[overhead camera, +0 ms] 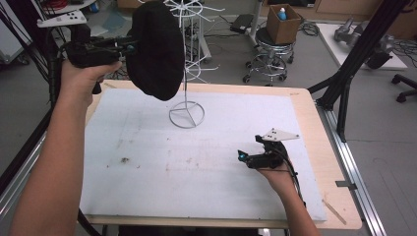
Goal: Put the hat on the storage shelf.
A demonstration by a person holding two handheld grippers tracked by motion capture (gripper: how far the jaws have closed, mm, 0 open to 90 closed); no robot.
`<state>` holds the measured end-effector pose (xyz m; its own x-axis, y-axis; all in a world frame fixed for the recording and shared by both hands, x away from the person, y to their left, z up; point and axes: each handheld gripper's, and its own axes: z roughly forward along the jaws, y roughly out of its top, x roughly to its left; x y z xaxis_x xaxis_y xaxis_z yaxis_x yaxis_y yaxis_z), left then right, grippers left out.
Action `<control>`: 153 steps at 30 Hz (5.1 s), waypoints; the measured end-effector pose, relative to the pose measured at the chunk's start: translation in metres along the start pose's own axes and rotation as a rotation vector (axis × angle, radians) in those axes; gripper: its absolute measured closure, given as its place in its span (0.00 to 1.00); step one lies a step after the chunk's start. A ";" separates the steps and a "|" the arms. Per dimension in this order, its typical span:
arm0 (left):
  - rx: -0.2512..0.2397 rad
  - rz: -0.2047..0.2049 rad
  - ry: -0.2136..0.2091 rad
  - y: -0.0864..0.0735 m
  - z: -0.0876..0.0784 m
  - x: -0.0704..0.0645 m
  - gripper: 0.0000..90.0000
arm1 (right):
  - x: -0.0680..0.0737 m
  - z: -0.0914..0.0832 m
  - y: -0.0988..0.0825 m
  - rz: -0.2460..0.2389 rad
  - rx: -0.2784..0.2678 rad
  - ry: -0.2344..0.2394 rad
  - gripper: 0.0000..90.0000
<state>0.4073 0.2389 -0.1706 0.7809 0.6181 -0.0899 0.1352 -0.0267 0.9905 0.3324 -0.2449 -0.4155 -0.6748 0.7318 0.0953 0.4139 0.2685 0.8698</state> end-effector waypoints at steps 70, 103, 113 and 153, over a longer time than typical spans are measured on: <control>0.051 -0.072 0.020 -0.155 -0.041 -0.019 0.24 | 0.000 -0.001 -0.001 -0.003 0.008 -0.011 0.06; 0.210 -0.096 0.051 -0.258 -0.017 -0.027 0.16 | -0.011 -0.003 -0.006 0.020 0.044 -0.028 0.06; 0.192 -0.102 0.054 -0.260 -0.013 -0.026 0.16 | -0.015 -0.010 -0.011 0.036 0.018 -0.052 0.06; 0.210 -0.118 0.048 -0.259 -0.015 -0.029 0.16 | -0.010 -0.001 -0.010 0.022 0.041 -0.040 0.06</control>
<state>0.3409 0.2396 -0.4229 0.7230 0.6632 -0.1935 0.3516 -0.1120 0.9294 0.3343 -0.2559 -0.4246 -0.6403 0.7623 0.0942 0.4537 0.2764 0.8472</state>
